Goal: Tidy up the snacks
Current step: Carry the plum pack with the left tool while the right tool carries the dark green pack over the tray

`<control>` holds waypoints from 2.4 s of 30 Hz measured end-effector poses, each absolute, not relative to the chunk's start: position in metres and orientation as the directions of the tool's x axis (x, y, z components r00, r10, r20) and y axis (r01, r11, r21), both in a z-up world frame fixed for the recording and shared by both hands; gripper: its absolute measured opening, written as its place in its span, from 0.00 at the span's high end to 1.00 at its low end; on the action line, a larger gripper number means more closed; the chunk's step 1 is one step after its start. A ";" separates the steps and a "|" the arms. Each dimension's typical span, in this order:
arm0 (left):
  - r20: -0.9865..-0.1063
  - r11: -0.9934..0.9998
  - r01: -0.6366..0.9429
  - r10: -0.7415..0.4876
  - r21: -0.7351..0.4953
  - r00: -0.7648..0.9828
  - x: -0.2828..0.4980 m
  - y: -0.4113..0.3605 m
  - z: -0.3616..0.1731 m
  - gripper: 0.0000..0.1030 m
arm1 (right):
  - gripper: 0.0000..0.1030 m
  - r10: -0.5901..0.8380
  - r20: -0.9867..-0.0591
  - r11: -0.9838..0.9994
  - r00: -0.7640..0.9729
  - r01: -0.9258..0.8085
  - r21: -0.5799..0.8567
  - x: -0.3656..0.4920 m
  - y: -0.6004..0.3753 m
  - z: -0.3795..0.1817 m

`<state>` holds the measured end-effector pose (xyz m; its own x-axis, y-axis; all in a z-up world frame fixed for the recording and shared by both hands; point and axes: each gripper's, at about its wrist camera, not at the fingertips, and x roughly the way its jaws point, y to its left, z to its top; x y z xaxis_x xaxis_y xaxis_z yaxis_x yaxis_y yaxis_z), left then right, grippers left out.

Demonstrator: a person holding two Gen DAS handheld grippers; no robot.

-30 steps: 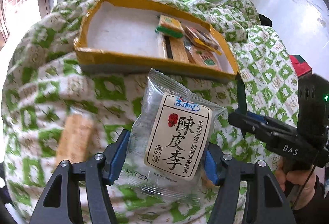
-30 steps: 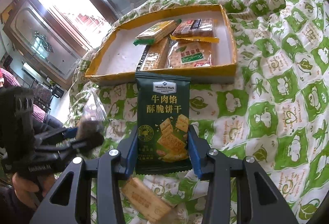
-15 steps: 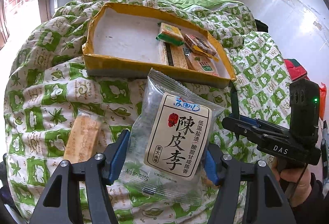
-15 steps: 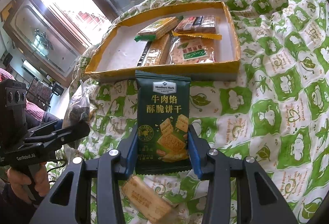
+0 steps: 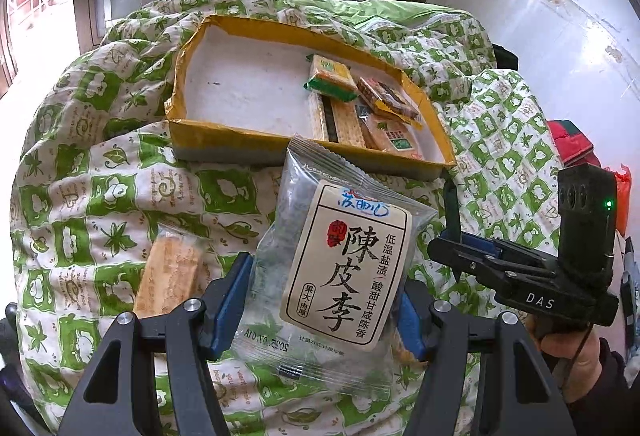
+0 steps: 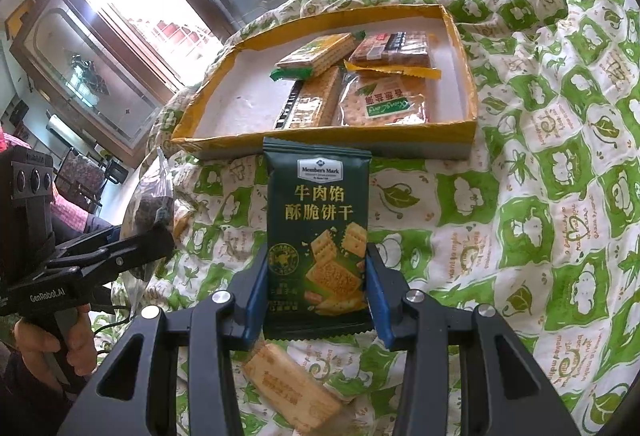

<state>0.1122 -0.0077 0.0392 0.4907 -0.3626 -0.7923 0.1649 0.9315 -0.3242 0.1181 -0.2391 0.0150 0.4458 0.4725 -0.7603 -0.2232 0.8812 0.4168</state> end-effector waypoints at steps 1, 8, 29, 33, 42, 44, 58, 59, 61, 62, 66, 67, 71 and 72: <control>-0.793 0.932 0.164 -0.362 -0.324 0.491 0.113 -0.007 0.039 0.34 | 0.58 0.471 -0.761 0.882 0.446 -0.224 0.415 0.118 -0.239 0.015; -0.786 0.924 0.166 -0.380 -0.344 0.488 0.118 -0.005 0.044 0.34 | 0.58 0.473 -0.760 0.881 0.445 -0.225 0.416 0.119 -0.238 0.014; -0.785 0.926 0.199 -0.377 -0.320 0.491 0.134 -0.008 0.063 0.34 | 0.58 0.471 -0.747 0.882 0.468 -0.233 0.410 0.126 -0.236 0.036; -0.781 0.927 0.205 -0.376 -0.315 0.498 0.140 -0.007 0.070 0.34 | 0.58 0.471 -0.745 0.882 0.472 -0.239 0.406 0.132 -0.234 0.047; -0.782 0.933 0.216 -0.359 -0.287 0.509 0.160 -0.008 0.081 0.34 | 0.58 0.464 -0.750 0.886 0.471 -0.247 0.393 0.151 -0.229 0.062; -0.784 0.936 0.214 -0.352 -0.280 0.511 0.165 -0.008 0.081 0.34 | 0.58 0.462 -0.750 0.887 0.472 -0.251 0.388 0.157 -0.226 0.065; -0.789 0.944 0.200 -0.329 -0.262 0.519 0.194 -0.008 0.083 0.34 | 0.58 0.463 -0.750 0.886 0.472 -0.259 0.385 0.182 -0.221 0.065; -0.790 0.944 0.200 -0.330 -0.263 0.517 0.196 -0.008 0.082 0.34 | 0.58 0.463 -0.750 0.886 0.472 -0.257 0.386 0.183 -0.222 0.064; -0.792 0.944 0.199 -0.330 -0.264 0.513 0.198 -0.009 0.080 0.34 | 0.58 0.462 -0.751 0.887 0.472 -0.254 0.386 0.186 -0.222 0.063; -0.794 0.944 0.198 -0.328 -0.262 0.512 0.200 -0.009 0.079 0.34 | 0.58 0.462 -0.752 0.887 0.471 -0.253 0.386 0.187 -0.223 0.063; -0.797 0.945 0.191 -0.328 -0.267 0.507 0.204 -0.009 0.075 0.34 | 0.58 0.461 -0.753 0.888 0.470 -0.254 0.384 0.190 -0.223 0.062; -0.797 0.944 0.189 -0.329 -0.269 0.506 0.205 -0.009 0.075 0.34 | 0.58 0.459 -0.754 0.888 0.469 -0.255 0.383 0.191 -0.222 0.062; -0.799 0.945 0.188 -0.327 -0.268 0.506 0.208 -0.009 0.074 0.34 | 0.58 0.448 -0.762 0.894 0.467 -0.253 0.371 0.196 -0.220 0.063; -0.799 0.945 0.186 -0.325 -0.267 0.506 0.209 -0.009 0.073 0.34 | 0.58 0.447 -0.763 0.894 0.468 -0.255 0.368 0.198 -0.219 0.064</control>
